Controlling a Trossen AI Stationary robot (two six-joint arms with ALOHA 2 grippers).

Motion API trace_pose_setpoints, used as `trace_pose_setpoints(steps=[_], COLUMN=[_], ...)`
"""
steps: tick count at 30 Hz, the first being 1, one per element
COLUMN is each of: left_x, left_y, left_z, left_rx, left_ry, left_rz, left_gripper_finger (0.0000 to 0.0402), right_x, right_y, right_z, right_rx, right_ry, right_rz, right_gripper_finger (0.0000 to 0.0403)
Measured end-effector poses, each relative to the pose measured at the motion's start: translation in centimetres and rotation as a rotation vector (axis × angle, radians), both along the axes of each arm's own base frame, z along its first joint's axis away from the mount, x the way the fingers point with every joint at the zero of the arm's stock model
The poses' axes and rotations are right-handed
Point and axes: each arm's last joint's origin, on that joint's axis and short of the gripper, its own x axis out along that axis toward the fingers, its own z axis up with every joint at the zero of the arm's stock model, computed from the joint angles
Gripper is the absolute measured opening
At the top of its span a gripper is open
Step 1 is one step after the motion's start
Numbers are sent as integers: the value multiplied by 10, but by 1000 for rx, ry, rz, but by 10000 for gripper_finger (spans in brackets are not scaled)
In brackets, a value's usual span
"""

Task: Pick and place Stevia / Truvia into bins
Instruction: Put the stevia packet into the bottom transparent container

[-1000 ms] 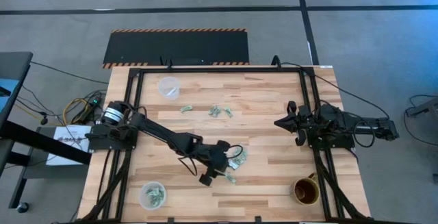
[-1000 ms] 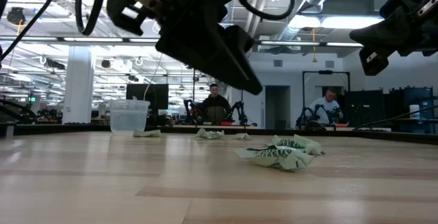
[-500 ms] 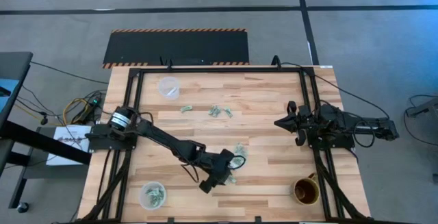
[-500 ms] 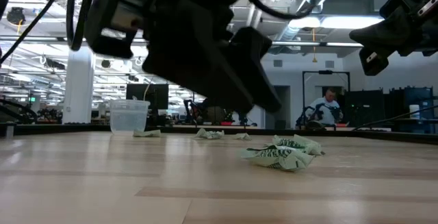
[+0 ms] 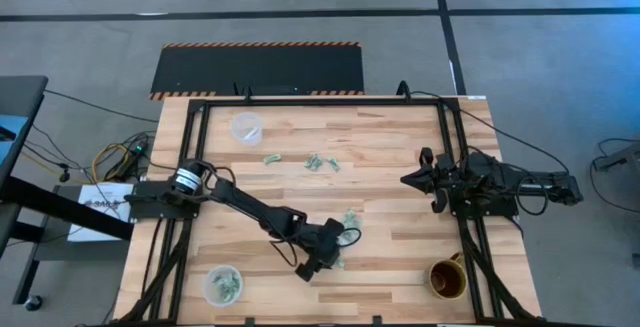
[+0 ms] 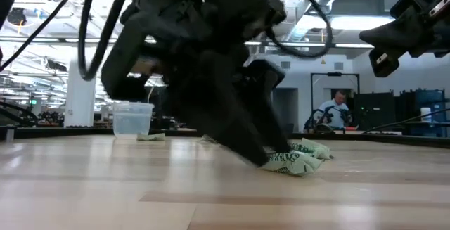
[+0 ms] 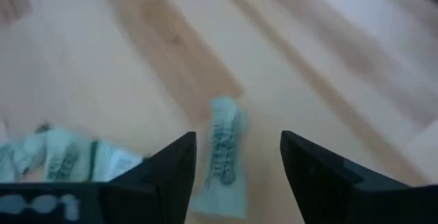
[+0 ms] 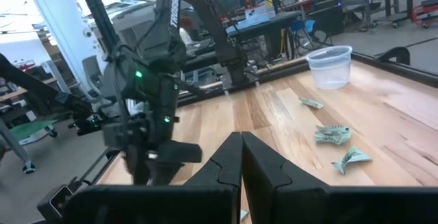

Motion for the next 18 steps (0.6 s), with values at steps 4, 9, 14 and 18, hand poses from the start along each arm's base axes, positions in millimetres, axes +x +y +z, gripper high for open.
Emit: trace_pose_setpoints(steps=[4,9,14,18], left_x=[2,2,2,1], left_y=[1,2,2,1], left_z=[-7,-12,-12,-12], left_rx=[8,0,3,-7], left_ry=[12,32,34,49], left_rz=[38,81,82,68], left_gripper_finger=[201,201,181,129], right_x=[0,0,1,1], right_y=[0,0,0,0], right_z=[0,-1,-1,-1], right_rx=[0,0,1,0], right_ry=[1,6,10,10], right_rz=[-1,-1,-1,-1], right_gripper_finger=[0,0,0,0])
